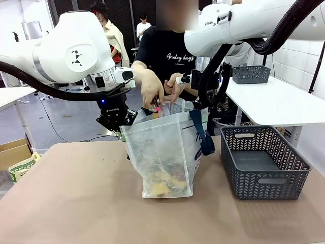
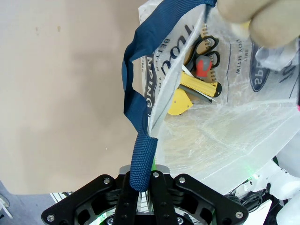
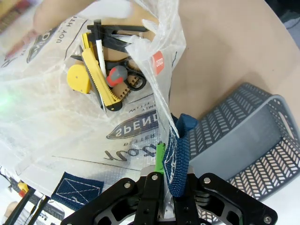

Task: Transfer purchased items from the store into the shopping bag.
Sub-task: Move the Reusable shopping bag to the right side of the table.

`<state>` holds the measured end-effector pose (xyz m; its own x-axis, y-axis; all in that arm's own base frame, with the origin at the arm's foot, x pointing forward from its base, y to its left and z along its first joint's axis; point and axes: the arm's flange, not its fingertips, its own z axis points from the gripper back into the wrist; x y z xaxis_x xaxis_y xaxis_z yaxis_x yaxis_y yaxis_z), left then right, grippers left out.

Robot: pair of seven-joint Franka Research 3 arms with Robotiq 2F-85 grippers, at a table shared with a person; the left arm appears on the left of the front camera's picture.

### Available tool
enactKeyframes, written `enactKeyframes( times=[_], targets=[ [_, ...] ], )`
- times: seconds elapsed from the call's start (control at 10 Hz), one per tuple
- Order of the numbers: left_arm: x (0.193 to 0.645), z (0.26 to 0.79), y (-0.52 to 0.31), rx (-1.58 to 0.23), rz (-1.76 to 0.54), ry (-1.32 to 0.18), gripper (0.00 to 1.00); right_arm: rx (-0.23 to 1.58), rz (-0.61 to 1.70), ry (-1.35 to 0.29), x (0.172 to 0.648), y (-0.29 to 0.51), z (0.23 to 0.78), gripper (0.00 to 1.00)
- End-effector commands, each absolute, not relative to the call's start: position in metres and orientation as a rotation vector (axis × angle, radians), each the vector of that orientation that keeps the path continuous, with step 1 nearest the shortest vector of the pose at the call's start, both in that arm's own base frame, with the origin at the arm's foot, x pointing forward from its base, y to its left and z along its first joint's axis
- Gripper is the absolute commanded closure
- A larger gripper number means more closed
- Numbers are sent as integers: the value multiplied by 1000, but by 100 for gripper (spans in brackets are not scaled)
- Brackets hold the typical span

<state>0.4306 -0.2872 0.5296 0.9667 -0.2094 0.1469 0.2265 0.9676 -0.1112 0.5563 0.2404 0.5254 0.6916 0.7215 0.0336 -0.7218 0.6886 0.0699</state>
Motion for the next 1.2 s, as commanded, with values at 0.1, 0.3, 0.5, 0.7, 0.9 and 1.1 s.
enactKeyframes(
  times=[0.1,0.3,0.5,0.7,0.9,1.1],
  targets=[
    [431,530,-286,-126,-220,-136,100,75,790,-1,557,237,524,100],
    [431,530,-286,-126,-220,-136,100,75,790,-1,557,237,524,100],
    [431,530,-286,-126,-220,-136,100,75,790,-1,557,237,524,100],
    [431,530,-286,-126,-220,-136,100,75,790,-1,557,237,524,100],
    [431,530,-286,-126,-220,-136,100,75,790,-1,557,237,524,100],
    [431,530,-286,-126,-220,-136,100,75,790,-1,557,237,524,100]
  ],
)
